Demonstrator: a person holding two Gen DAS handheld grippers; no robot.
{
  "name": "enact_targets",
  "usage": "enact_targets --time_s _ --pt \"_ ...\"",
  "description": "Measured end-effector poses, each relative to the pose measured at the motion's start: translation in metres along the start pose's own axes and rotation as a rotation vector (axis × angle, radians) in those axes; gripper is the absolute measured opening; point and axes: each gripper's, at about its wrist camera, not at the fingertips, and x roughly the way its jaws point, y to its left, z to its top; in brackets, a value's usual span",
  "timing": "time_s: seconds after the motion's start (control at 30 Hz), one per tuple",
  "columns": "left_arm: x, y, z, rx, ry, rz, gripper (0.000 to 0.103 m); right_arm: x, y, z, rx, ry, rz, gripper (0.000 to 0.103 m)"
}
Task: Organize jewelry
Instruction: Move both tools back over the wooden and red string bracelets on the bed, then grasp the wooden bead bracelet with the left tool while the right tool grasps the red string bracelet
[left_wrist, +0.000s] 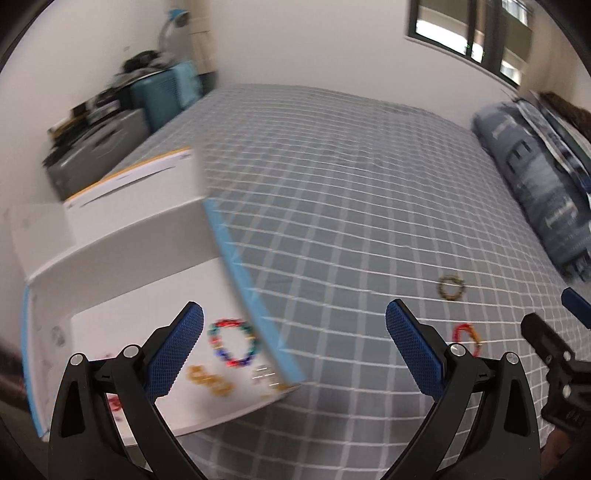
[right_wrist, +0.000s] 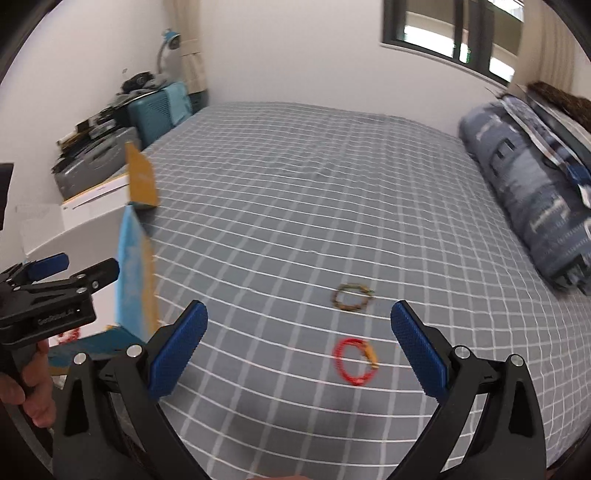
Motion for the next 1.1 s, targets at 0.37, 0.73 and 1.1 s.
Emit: enact_targets --time_s 0.37,0.73,1.1 --pt "0.079 -0.122 0.012 0.144 0.078 -0.119 0.097 0.056 -0.071 -0.036 0.091 0.094 -0.052 0.095" --pt "0.174 -0.187 0.015 0.218 0.178 -0.159 0.097 0.120 -0.095 -0.066 0.099 0.183 -0.066 0.095" --pt "0.226 -0.200 0.003 0.223 0.250 -0.153 0.087 0.152 -0.095 -0.087 0.087 0.251 -0.049 0.074"
